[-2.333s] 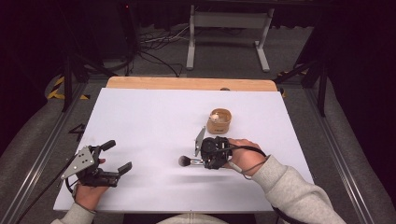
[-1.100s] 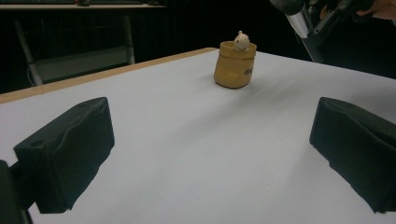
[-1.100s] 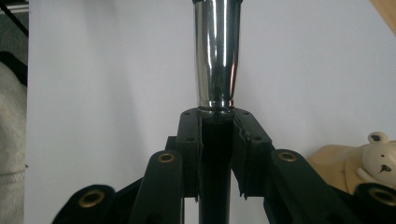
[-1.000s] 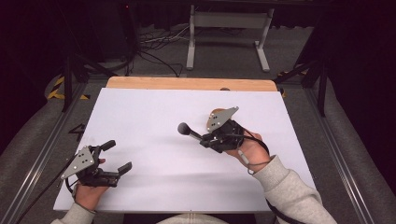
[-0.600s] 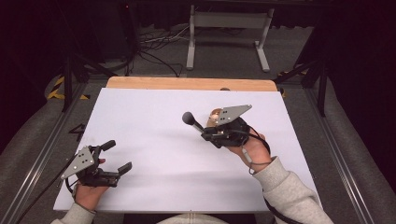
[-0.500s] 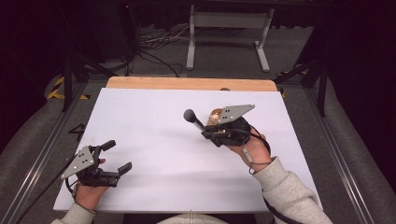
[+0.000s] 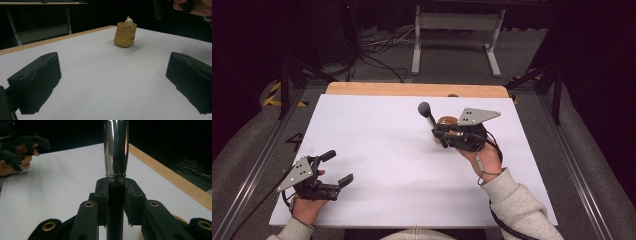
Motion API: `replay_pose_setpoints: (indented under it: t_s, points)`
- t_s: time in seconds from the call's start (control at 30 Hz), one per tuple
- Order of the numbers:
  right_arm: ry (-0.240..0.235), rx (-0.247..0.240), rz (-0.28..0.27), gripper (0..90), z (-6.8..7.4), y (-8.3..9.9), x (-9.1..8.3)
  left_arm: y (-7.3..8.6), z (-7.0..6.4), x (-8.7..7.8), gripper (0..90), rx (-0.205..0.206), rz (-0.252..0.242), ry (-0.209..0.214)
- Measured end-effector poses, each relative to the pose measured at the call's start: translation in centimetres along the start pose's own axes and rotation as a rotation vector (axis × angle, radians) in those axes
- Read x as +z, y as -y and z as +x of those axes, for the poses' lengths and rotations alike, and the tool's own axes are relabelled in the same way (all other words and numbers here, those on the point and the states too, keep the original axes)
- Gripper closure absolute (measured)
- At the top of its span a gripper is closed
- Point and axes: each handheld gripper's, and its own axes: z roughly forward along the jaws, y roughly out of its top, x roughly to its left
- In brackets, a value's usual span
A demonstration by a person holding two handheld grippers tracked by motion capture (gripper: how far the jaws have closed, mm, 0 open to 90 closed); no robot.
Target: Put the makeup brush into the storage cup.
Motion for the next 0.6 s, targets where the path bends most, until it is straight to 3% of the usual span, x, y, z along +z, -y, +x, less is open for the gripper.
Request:
replay_pose_setpoints:
  t_s: [0.4,0.6]
  points:
    - [0.083,0.059,-0.125,74.7,-1.2,0.4,-0.1,0.0,0.0,0.0,0.4,-0.003,-0.001,0.001]
    - [0.129,0.084,-0.156,74.7,-1.7,0.4,0.1,0.0,0.0,0.0,0.4,-0.003,0.002,0.002]
